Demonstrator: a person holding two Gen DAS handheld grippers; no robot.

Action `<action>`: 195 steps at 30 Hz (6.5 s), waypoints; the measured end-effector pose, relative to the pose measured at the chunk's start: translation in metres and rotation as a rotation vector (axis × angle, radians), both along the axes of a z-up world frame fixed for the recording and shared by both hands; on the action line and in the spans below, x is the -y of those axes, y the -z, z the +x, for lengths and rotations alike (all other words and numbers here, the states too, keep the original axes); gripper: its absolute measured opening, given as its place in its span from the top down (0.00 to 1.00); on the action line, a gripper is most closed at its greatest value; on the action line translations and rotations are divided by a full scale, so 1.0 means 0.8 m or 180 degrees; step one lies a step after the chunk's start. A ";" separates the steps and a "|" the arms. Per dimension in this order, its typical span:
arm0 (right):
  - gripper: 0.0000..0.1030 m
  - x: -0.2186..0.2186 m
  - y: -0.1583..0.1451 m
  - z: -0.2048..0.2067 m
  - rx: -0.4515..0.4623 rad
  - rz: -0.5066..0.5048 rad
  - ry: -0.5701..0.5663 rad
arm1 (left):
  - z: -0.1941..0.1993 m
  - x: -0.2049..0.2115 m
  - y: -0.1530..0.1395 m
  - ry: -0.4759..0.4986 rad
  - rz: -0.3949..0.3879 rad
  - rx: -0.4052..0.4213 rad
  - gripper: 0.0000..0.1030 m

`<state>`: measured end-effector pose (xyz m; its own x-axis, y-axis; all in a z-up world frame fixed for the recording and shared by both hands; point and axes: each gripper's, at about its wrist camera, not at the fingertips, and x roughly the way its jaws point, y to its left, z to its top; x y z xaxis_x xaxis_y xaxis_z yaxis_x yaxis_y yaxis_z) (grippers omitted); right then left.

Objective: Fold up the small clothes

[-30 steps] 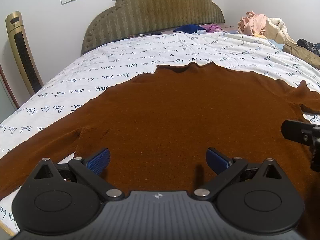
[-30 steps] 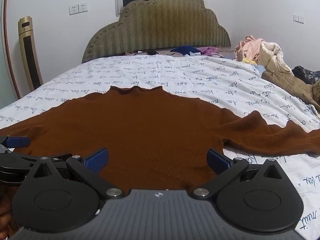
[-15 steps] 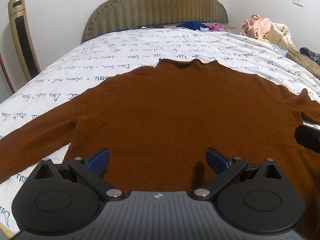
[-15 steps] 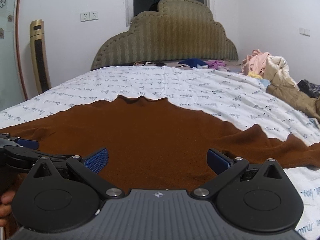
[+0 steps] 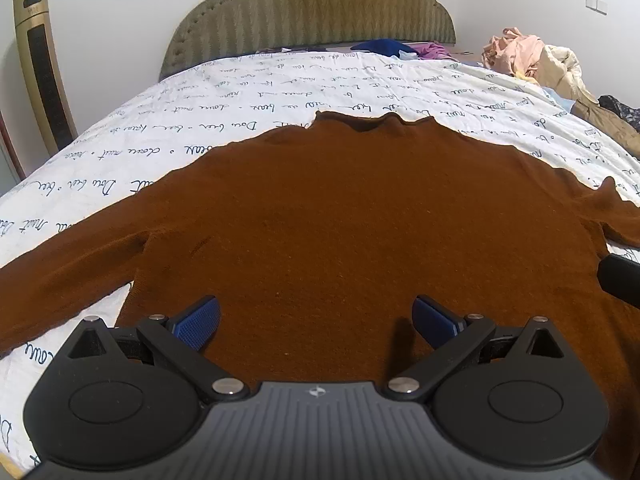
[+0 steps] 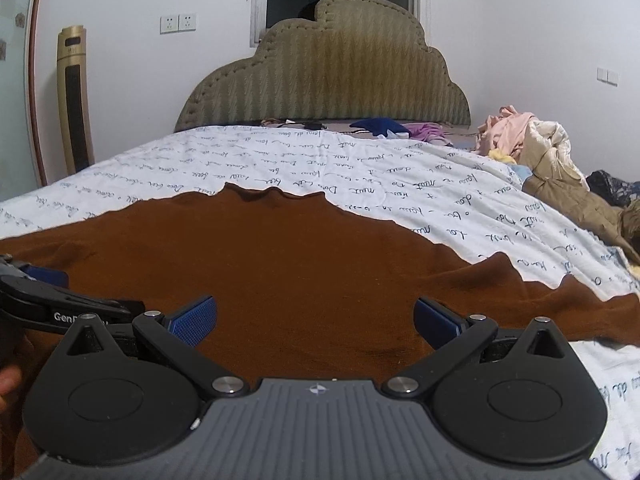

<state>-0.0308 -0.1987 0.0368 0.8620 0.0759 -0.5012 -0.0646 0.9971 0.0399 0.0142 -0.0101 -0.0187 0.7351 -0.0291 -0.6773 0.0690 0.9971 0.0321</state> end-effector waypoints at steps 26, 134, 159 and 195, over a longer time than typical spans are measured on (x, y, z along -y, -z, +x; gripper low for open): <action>0.00 0.025 0.005 -0.005 -0.0062 0.0437 0.0049 | 0.003 0.013 0.002 0.0110 0.0009 -0.0019 0.00; 0.94 -0.040 0.035 0.120 -0.0105 -0.1148 -0.0584 | 0.001 -0.053 -0.003 -0.0234 -0.0125 0.0035 0.00; 0.94 -0.150 -0.025 0.190 0.0037 0.0485 -0.0852 | -0.019 -0.104 -0.015 -0.0530 -0.0009 0.0196 0.00; 0.45 -0.204 0.019 0.165 -0.0809 0.1042 -0.1528 | -0.025 -0.146 -0.008 -0.0866 0.0061 0.0111 0.00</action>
